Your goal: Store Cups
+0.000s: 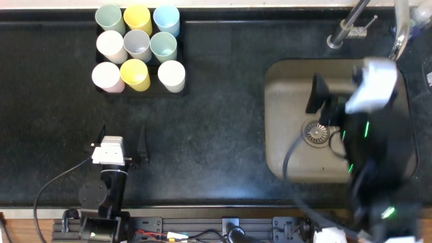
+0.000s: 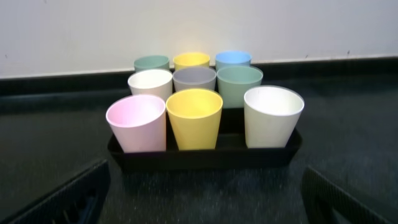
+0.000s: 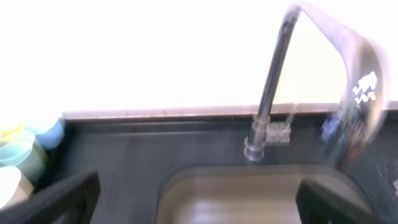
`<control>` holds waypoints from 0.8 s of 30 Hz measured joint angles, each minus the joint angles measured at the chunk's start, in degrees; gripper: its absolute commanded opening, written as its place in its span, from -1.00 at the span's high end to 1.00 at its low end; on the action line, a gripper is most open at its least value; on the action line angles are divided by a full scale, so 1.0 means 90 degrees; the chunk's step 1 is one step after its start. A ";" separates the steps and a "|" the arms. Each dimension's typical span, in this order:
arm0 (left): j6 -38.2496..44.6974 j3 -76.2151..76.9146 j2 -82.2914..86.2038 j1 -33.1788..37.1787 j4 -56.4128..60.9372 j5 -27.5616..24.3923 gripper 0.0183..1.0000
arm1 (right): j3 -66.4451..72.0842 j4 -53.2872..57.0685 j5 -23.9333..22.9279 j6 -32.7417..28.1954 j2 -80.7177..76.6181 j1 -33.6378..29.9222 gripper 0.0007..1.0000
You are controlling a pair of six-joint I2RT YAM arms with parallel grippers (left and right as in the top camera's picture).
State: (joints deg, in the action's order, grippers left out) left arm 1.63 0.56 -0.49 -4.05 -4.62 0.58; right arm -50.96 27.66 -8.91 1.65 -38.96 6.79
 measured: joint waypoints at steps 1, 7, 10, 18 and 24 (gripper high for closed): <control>0.0000 0.0000 0.0002 0.0000 0.0000 -0.0002 -1.00 | 0.0736 -0.0789 -0.0075 -0.0034 0.0510 0.0000 -0.99; 0.0000 0.0000 0.0002 0.0000 -0.0005 0.0002 -1.00 | 0.3507 -0.1936 -0.0296 -0.0143 0.2863 0.0000 -1.00; 0.0000 0.0000 0.0002 0.0000 -0.0002 0.0002 -1.00 | 0.4170 -0.1911 -0.0347 -0.0165 0.3422 0.0000 -1.00; 0.0000 0.0000 0.0002 0.0000 -0.0002 0.0002 -1.00 | 0.4896 -0.1940 -0.0374 -0.0185 0.3730 0.0000 -1.00; 0.0000 0.0000 0.0002 0.0000 -0.0005 0.0000 -1.00 | 0.5387 -0.2234 -0.0376 -0.0187 0.4199 -0.0022 -0.99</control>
State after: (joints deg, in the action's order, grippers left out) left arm 1.63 0.56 -0.47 -4.05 -4.67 0.58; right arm -2.48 7.55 -12.29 -0.03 -1.17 6.59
